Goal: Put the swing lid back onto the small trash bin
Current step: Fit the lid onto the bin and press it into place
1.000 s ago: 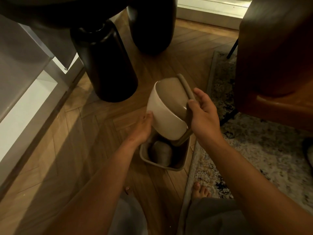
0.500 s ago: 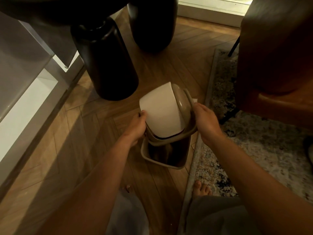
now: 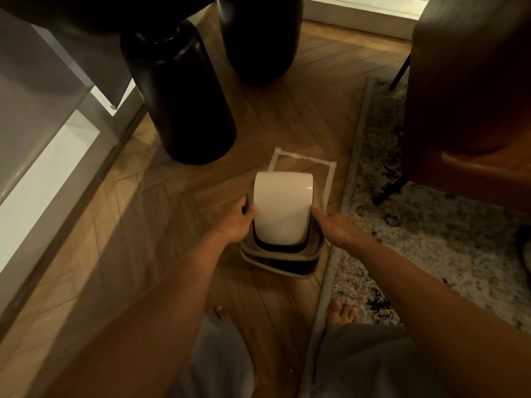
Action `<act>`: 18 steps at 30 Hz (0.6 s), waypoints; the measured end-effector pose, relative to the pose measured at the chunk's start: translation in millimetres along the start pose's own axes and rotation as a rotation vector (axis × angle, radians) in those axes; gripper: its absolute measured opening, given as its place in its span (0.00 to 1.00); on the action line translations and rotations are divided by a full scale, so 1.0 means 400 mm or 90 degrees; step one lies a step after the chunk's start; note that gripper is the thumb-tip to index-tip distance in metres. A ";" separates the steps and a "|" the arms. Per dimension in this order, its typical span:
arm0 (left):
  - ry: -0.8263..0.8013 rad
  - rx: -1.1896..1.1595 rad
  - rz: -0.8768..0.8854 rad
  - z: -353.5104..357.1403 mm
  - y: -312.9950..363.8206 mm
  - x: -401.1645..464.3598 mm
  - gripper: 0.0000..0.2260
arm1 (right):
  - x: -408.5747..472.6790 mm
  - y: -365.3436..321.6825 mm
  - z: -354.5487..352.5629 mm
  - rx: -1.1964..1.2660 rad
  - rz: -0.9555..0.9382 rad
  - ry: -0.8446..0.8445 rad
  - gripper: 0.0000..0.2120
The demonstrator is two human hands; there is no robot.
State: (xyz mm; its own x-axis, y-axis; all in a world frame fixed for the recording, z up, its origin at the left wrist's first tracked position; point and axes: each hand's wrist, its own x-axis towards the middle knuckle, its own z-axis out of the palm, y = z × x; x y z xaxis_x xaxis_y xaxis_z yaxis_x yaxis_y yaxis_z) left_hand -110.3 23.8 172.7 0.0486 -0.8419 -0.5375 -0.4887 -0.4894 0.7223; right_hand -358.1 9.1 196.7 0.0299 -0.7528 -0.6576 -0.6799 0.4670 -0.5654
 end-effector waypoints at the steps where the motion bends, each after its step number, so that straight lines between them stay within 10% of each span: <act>1: -0.005 0.005 0.004 0.003 -0.005 0.000 0.24 | 0.000 0.004 0.001 0.005 0.006 -0.003 0.41; 18: -0.028 0.086 0.045 0.002 -0.025 0.002 0.22 | -0.015 0.045 0.018 -0.076 -0.001 -0.078 0.38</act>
State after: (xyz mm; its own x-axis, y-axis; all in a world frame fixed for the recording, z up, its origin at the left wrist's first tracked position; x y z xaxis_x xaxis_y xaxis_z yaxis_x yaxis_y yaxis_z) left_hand -106.0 28.3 164.9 -0.0270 -0.8612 -0.5075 -0.6021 -0.3913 0.6959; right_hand -365.3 25.6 186.9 0.1150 -0.6880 -0.7165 -0.7621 0.4016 -0.5079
